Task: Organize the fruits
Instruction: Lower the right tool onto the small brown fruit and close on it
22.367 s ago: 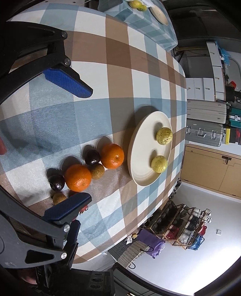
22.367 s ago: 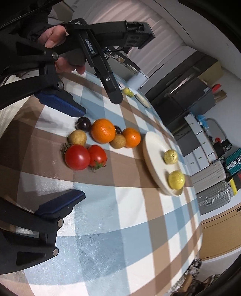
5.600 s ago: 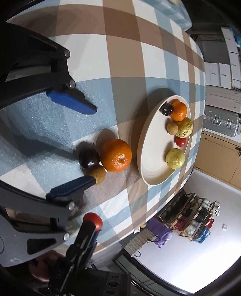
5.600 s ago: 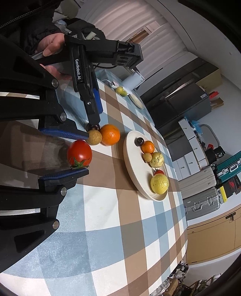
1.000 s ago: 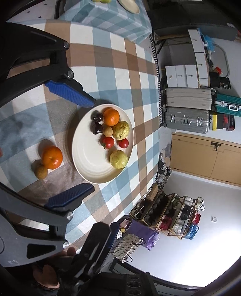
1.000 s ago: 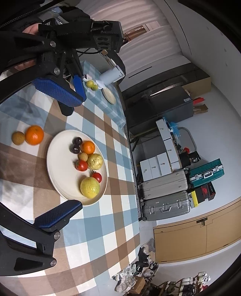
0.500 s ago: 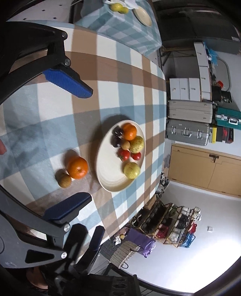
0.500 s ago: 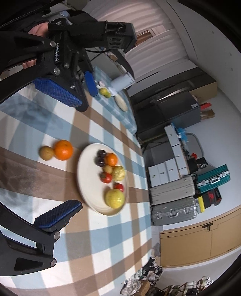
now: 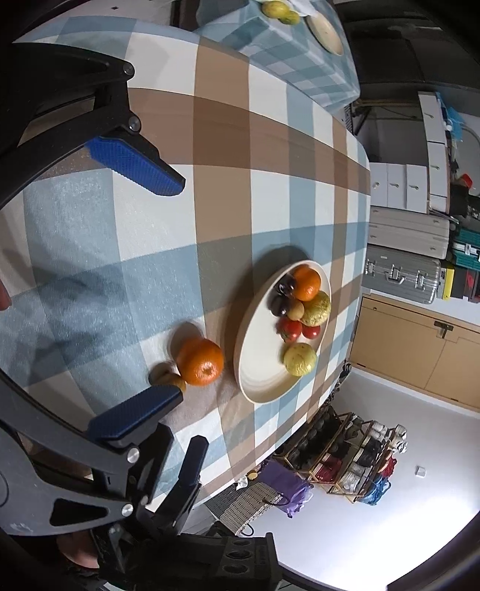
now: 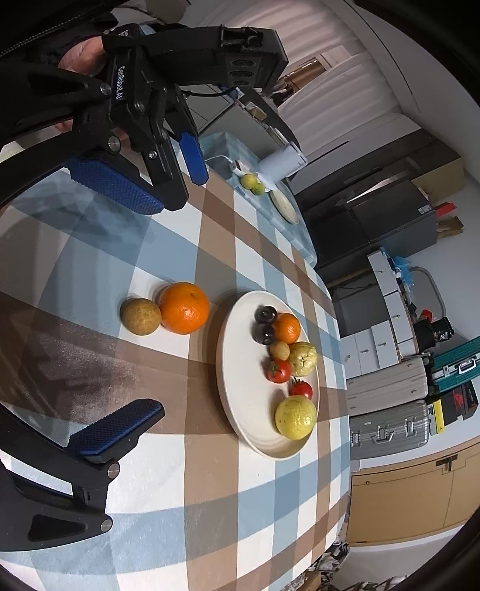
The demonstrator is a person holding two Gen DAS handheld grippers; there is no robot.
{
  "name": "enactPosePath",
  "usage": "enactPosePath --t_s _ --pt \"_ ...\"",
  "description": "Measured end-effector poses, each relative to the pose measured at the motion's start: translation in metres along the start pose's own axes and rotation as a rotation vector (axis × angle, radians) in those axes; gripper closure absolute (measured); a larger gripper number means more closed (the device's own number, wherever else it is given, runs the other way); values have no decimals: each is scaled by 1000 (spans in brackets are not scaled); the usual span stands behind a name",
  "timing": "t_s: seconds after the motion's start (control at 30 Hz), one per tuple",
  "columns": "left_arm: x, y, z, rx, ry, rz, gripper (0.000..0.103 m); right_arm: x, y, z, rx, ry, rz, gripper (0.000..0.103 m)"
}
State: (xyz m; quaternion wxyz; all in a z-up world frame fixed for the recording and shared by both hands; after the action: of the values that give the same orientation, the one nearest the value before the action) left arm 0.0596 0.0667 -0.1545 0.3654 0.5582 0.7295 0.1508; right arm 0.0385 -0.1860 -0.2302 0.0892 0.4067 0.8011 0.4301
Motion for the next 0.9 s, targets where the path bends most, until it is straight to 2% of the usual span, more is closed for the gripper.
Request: enactPosePath --t_s 0.1,0.17,0.3,0.43,0.5,0.57,0.6,0.9 --pt "5 1 4 7 0 -14 1 1 -2 9 27 0 -8 8" --pt "7 2 6 12 -1 -19 1 2 -4 15 55 2 -14 22" --pt "11 3 10 19 0 -28 1 4 -6 22 79 -12 -36 31" --pt "15 2 12 27 2 -38 1 7 -8 29 110 -23 -55 51" --pt "16 2 13 29 3 -40 1 6 -9 30 120 -31 -56 57" --pt "16 3 14 29 7 -39 1 6 -9 32 129 -32 -57 70" --pt "17 3 14 30 6 -39 1 5 -10 32 132 -37 -57 74" --pt "15 4 15 32 10 -30 1 -3 -11 23 104 -7 -13 77"
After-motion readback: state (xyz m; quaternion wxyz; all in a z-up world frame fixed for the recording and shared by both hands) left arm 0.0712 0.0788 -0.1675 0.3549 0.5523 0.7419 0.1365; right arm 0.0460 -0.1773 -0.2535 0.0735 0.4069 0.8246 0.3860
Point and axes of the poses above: each gripper's, at about its wrist camera, not at the fingertips, and z roughly the way its jaws point, x to its left, y to its top, the point moved 2 cm from there along z, roughly the way its jaws point, and after that the axes turned 10 degrees about -z, right-handed, at the moved point
